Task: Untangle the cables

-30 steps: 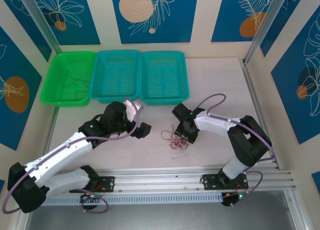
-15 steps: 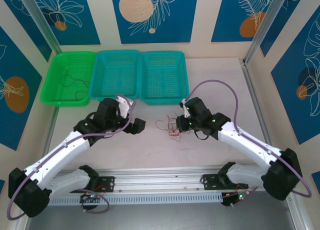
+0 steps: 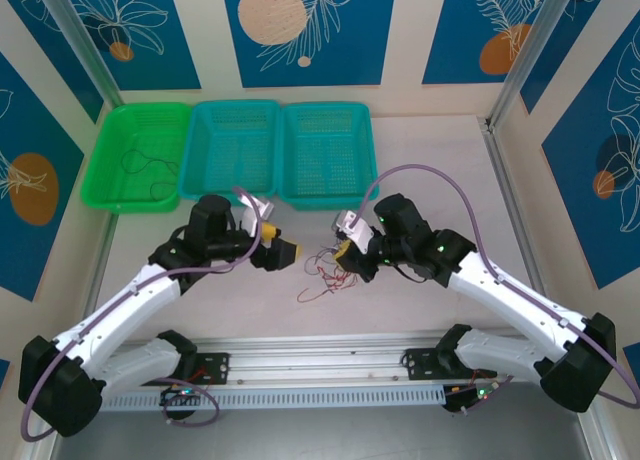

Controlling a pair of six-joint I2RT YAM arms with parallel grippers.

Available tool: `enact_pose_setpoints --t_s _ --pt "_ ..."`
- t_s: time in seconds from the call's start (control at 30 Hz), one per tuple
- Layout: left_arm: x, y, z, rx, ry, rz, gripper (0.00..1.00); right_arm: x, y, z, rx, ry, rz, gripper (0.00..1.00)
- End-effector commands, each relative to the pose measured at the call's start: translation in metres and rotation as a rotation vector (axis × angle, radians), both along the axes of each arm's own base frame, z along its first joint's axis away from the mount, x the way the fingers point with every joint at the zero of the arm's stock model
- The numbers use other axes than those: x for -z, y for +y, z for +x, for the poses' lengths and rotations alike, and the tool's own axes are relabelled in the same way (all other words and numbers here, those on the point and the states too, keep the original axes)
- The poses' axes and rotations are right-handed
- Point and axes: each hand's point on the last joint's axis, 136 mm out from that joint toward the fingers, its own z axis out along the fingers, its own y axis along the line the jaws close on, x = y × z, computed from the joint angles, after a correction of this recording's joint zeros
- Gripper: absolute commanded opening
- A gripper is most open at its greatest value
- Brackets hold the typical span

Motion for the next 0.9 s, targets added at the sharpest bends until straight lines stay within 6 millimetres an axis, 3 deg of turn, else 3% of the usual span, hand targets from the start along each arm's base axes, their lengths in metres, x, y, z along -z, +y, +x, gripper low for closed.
enact_pose_setpoints --t_s 0.0,0.23,0.47,0.6,0.77,0.8,0.87 --pt "-0.003 -0.006 -0.009 0.098 -0.116 -0.062 0.95 -0.029 0.009 -0.024 -0.185 -0.078 0.086 0.00" --pt "0.015 -0.014 -0.030 0.249 -0.123 -0.088 0.93 -0.049 0.012 -0.030 -0.234 -0.104 0.134 0.00" --pt "0.032 -0.030 -0.020 0.254 0.018 -0.133 0.82 -0.057 0.015 -0.025 -0.217 -0.129 0.154 0.00" --pt "0.037 -0.033 -0.019 0.262 0.035 -0.127 0.54 -0.054 0.011 -0.013 -0.153 -0.167 0.122 0.00" --pt "0.031 -0.029 -0.026 0.272 -0.007 -0.130 0.05 -0.049 0.003 0.003 -0.054 -0.238 0.107 0.00" --pt "0.030 -0.028 -0.026 0.264 -0.016 -0.124 0.00 -0.050 0.002 0.005 -0.038 -0.251 0.117 0.00" --pt "0.031 -0.022 -0.021 0.213 -0.030 -0.090 0.00 -0.048 -0.003 0.014 0.022 -0.272 0.119 0.00"
